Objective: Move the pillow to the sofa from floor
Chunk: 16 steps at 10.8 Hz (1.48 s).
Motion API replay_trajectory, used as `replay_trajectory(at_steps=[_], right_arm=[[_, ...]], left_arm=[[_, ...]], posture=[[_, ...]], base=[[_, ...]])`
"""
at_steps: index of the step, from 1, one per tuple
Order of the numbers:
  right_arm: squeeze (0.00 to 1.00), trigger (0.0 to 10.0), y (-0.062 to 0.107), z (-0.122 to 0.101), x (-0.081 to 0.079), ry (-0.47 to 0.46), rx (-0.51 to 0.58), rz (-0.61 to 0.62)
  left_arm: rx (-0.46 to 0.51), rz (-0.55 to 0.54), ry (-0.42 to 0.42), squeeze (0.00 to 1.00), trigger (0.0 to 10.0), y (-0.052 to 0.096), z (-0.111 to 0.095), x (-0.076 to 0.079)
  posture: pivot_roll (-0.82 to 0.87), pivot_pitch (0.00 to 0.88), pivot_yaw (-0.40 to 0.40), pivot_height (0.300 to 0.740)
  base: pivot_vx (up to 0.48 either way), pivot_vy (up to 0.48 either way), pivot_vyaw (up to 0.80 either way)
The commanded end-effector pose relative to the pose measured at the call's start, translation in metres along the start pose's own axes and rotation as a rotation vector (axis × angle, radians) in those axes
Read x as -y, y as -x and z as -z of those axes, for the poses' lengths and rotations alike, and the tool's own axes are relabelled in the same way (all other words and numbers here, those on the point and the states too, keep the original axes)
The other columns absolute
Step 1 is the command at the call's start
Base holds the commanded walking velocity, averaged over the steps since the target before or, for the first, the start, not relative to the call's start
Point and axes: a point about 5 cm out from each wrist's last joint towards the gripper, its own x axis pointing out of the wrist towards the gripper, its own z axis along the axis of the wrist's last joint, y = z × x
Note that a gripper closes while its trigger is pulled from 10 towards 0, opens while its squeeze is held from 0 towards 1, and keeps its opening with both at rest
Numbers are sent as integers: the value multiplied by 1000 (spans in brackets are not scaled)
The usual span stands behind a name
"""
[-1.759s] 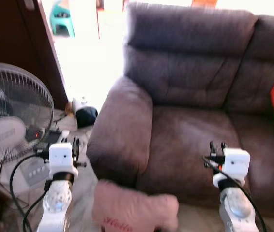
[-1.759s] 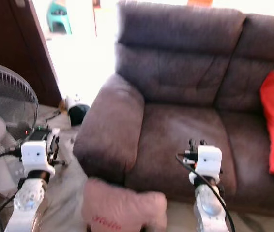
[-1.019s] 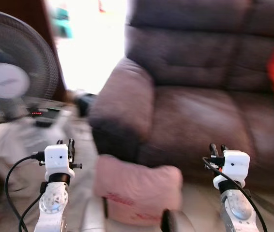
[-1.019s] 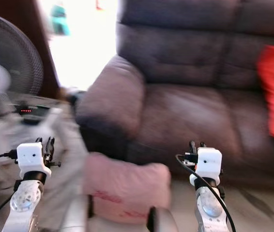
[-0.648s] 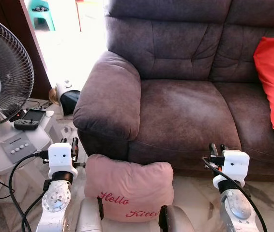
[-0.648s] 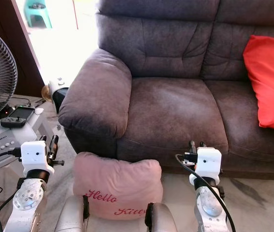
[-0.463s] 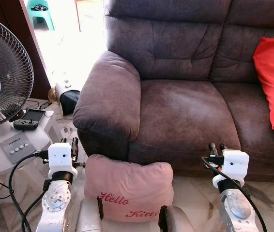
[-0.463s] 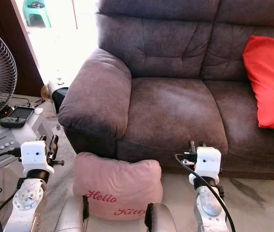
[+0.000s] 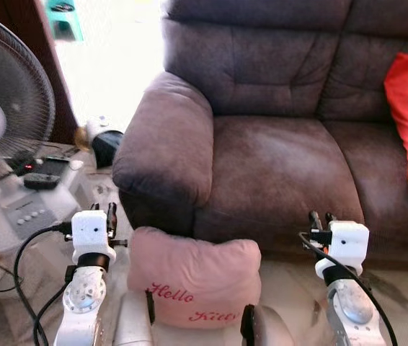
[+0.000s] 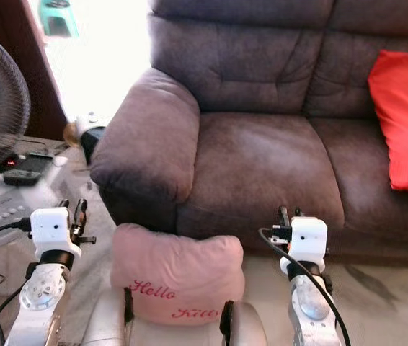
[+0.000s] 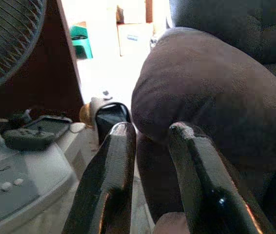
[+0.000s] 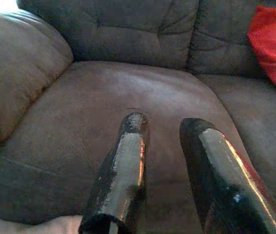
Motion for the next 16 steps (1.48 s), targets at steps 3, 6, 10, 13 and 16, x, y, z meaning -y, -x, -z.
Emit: replay_trajectory(at_steps=[3,6,10,13,16], right_arm=[[0,10000,0,0,4,7,-8,2],[0,10000,0,1,3,8,-23,3],[0,10000,0,-1,3,13,-3,-2],[0,10000,0,-1,0,22,7,-30],[0,10000,1,-2,-1,14,18,-42]], left_arm=[[-9,2,8,0,10000,-1,1,2],[-6,4,12,0,10000,-1,0,3],[1,17,16,0,10000,-6,-2,7],[-6,25,13,0,10000,-6,0,7],[-3,42,18,0,10000,-10,-2,12]], posture=[[28,18,-71,527],[24,27,-72,527],[22,21,-70,493],[22,7,-66,493],[20,8,-64,493]], base=[[0,0,0],[0,0,0],[0,0,0],[0,0,0],[0,0,800]])
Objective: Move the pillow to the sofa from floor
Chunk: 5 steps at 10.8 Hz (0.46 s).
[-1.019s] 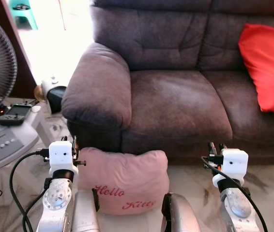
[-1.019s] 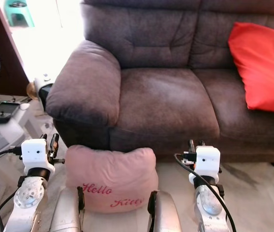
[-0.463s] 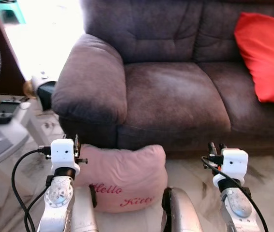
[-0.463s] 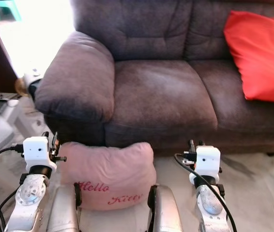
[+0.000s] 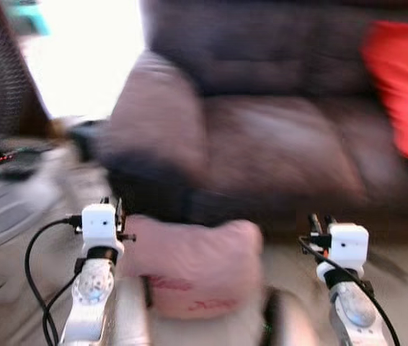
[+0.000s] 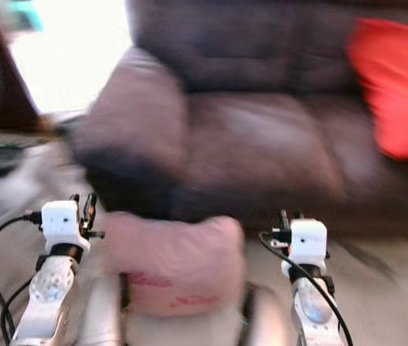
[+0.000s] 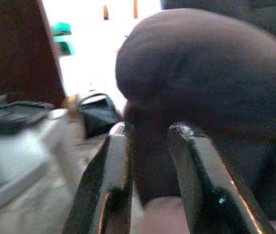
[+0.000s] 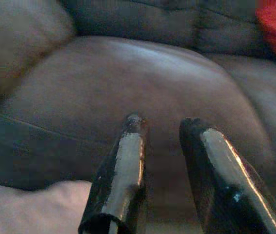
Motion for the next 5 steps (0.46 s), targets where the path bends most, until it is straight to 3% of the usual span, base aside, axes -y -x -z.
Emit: replay_trajectory(at_steps=[1,5], right_arm=[[0,10000,-2,-5,-1,-6,23,-9],[0,10000,-2,-3,0,-9,12,-13]], left_arm=[[-13,11,0,0,10000,0,2,1],[-17,11,1,0,10000,0,3,1]], posture=[[21,12,-66,493],[21,14,-67,493]], base=[[0,0,425],[0,0,0]])
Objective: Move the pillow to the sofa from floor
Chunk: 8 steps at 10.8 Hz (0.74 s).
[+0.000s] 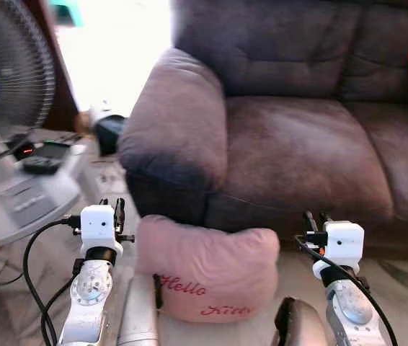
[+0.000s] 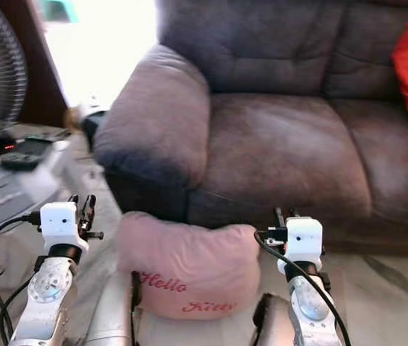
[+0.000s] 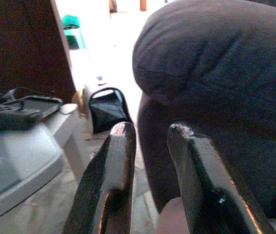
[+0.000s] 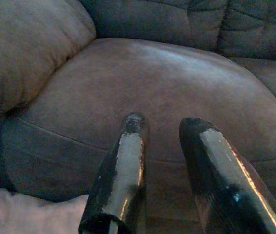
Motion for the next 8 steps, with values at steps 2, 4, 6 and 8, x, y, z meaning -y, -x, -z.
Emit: replay_trajectory(at_steps=[2,4,6,8], right_arm=[[0,10000,0,1,2,16,-9,-1],[0,10000,0,1,1,-5,-2,1],[0,10000,-1,1,2,-17,-4,11],[0,10000,-1,1,3,-10,-3,11]], left_arm=[[-9,13,6,0,10000,-1,2,2],[-20,36,13,0,10000,-1,3,5],[-17,44,22,0,10000,-1,2,7],[-22,41,19,0,10000,-2,2,7]], posture=[[22,15,-67,493],[22,19,-68,493],[23,28,-68,493],[22,32,-68,493]], base=[[0,0,0],[0,0,713],[0,0,0],[0,0,0]])
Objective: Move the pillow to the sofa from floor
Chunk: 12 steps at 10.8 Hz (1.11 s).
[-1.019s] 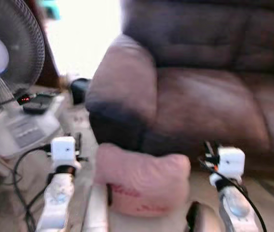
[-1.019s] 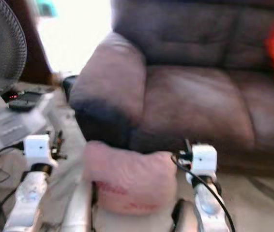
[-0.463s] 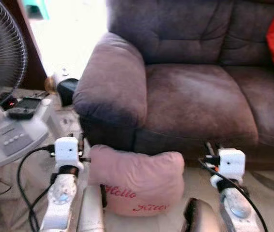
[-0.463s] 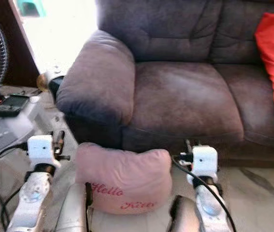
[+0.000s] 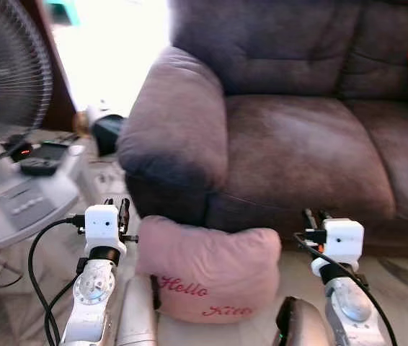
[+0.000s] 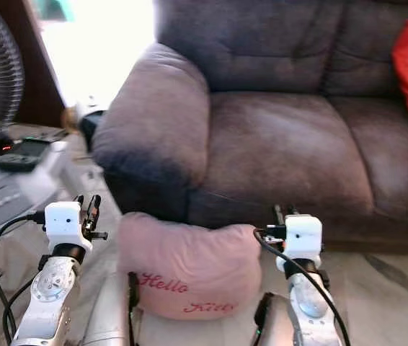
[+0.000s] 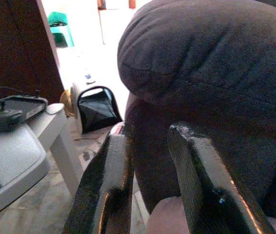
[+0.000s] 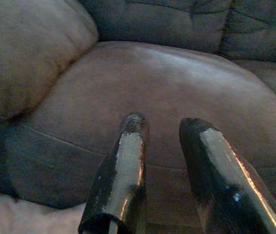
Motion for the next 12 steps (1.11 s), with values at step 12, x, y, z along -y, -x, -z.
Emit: replay_trajectory(at_steps=[12], right_arm=[[0,10000,1,5,3,6,-22,7]], left_arm=[[-14,11,-17,0,10000,-3,1,2]], posture=[[21,24,-68,493]], base=[[213,0,105]])
